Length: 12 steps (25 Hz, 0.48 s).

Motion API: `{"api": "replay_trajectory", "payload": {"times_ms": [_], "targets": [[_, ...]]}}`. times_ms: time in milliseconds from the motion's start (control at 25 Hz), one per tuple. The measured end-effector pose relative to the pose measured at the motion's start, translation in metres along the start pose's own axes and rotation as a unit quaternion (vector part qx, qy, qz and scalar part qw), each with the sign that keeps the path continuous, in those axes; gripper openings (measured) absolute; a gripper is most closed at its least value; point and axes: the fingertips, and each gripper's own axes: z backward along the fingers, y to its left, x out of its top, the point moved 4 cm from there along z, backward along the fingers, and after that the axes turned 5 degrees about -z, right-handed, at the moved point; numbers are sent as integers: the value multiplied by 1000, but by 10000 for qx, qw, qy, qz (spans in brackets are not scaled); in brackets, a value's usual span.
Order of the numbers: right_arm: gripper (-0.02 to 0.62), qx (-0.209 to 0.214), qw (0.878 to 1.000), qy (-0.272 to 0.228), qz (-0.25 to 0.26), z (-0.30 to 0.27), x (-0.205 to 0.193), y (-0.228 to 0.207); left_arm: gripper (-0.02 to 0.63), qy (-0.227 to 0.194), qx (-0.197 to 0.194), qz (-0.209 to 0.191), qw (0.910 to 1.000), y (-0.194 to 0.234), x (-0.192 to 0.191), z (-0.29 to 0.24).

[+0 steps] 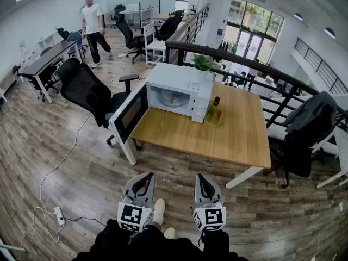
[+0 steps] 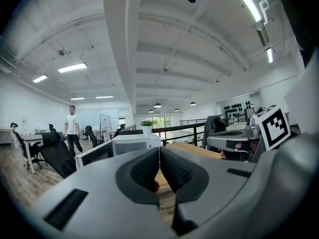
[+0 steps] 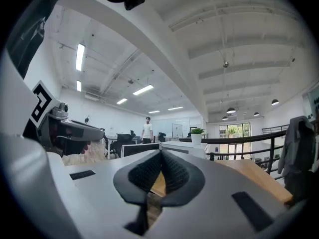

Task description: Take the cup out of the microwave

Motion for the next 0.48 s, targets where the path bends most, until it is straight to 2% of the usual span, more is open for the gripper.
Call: {"api": "replay_trajectory", "payload": {"times_ms": [480], "targets": [[15,33,9999,60,-135,-80,-2,-37,25,183,-7,52,9998,35,-3,-78]]}}
